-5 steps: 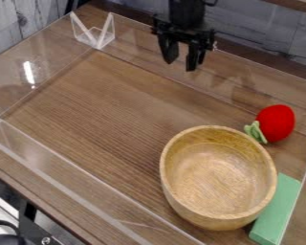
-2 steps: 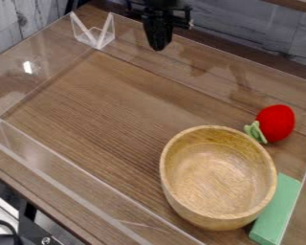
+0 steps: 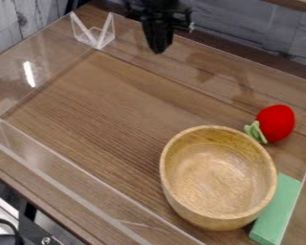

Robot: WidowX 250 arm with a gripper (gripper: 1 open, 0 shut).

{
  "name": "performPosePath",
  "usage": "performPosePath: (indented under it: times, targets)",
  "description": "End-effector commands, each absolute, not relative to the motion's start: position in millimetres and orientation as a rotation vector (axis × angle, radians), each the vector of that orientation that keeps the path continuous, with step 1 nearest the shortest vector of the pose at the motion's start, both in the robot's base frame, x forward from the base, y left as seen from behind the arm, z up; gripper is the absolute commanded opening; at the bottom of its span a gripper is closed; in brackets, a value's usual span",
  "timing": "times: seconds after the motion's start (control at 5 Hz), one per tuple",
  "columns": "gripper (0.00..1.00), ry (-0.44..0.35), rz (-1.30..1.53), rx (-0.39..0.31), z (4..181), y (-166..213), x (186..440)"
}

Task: Move the red fruit to the right side of the table

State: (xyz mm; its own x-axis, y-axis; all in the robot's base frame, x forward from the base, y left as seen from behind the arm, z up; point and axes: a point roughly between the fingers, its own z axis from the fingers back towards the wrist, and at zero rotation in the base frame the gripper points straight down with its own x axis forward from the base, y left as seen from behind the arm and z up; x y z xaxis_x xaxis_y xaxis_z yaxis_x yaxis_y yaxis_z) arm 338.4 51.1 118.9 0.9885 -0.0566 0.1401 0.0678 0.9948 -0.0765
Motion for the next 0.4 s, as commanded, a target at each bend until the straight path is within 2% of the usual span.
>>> performPosePath:
  times: [0.0, 0.2]
  targets:
    - [0.0, -0.203, -0.136, -0.072, 142.9, 38.1, 337.4]
    - [0.0, -0.204, -0.148, -0.068, 143.1, 39.8, 342.7]
